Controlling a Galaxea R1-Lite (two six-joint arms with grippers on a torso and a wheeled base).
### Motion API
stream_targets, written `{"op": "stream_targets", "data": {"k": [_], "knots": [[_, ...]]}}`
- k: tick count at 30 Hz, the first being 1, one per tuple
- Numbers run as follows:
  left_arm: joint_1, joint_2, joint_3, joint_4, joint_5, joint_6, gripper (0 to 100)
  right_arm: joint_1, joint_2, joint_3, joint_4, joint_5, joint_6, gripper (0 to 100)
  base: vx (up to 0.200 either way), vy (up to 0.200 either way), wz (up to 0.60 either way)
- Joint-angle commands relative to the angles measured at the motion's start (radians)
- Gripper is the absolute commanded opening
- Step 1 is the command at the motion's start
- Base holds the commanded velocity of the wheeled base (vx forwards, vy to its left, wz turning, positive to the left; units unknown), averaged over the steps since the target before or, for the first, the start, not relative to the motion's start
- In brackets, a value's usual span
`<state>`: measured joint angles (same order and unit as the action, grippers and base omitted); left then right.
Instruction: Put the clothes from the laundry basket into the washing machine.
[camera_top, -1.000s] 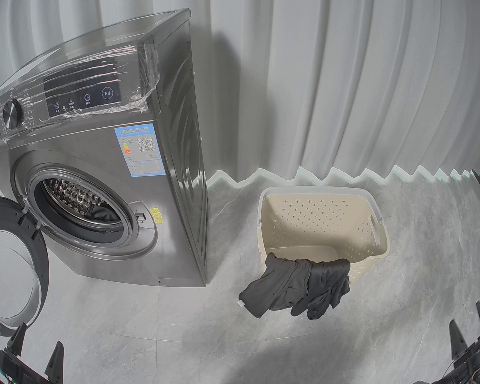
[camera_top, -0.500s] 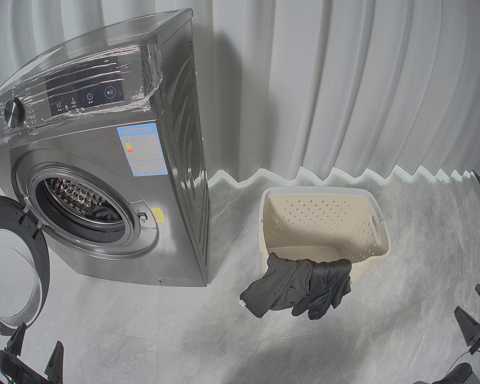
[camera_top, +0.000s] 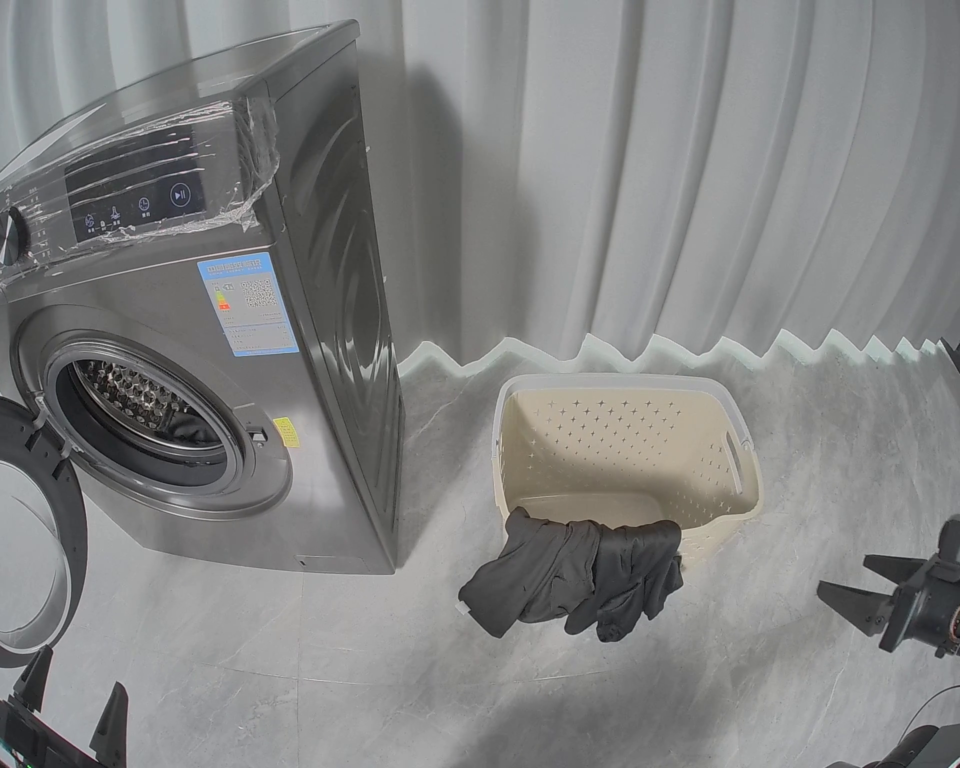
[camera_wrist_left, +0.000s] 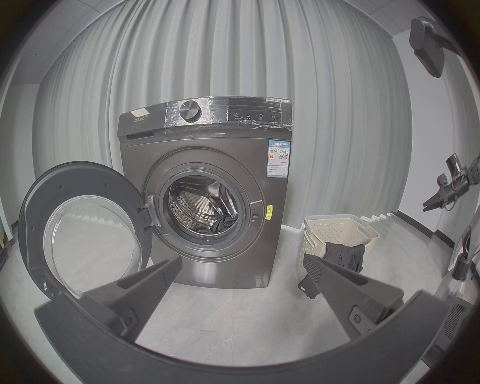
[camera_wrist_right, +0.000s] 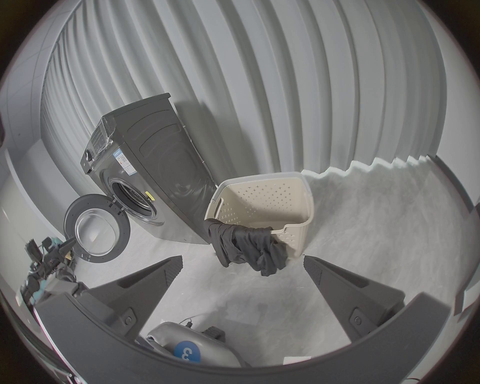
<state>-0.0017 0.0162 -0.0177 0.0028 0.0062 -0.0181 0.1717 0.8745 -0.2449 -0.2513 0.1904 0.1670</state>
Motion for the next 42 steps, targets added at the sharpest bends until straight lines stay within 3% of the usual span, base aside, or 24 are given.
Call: {"op": "stream_targets", "data": {"k": [1,5,9,10,11,13,16,20,30,42], "knots": [[0.0,-0.016,0.018,0.0,0.0,0.0,100,0.109,0.322,0.009,-0.158,-0.006,0.085,100,-0.2,0.0,0.0],[0.0,-0.016,0.018,0.0,0.0,-0.005,100,0.129,0.486,-0.005,-0.272,-0.016,0.094,100,0.0,0.0,0.0],[0.0,-0.016,0.018,0.0,0.0,-0.006,100,0.149,0.638,-0.007,-0.398,-0.091,0.097,100,0.0,0.0,0.0],[0.0,-0.016,0.018,0.0,0.0,-0.006,100,0.149,0.638,-0.007,-0.398,-0.091,0.097,100,0.0,0.0,0.0],[0.0,-0.016,0.016,0.0,0.0,-0.003,100,0.161,0.712,-0.007,-0.47,-0.118,0.098,100,0.0,0.0,0.0],[0.0,-0.016,0.018,0.0,0.0,-0.003,100,0.173,0.77,-0.008,-0.522,-0.124,0.1,100,0.0,0.0,0.0],[0.0,-0.016,0.018,0.0,0.0,-0.005,100,0.184,0.859,-0.03,-0.565,-0.131,0.109,100,0.0,0.0,0.0],[0.0,-0.016,0.018,0.0,0.0,-0.013,100,0.18,0.972,-0.082,-0.602,-0.18,0.114,100,0.0,0.0,0.0],[0.0,-0.016,0.018,0.0,0.0,-0.013,100,0.167,1.141,-0.198,-0.637,-0.183,0.134,100,0.0,0.0,0.0],[0.0,-0.016,0.016,0.0,-0.002,-0.016,100,0.154,1.298,-0.295,-0.698,-0.187,0.118,100,0.0,0.0,0.0]]}}
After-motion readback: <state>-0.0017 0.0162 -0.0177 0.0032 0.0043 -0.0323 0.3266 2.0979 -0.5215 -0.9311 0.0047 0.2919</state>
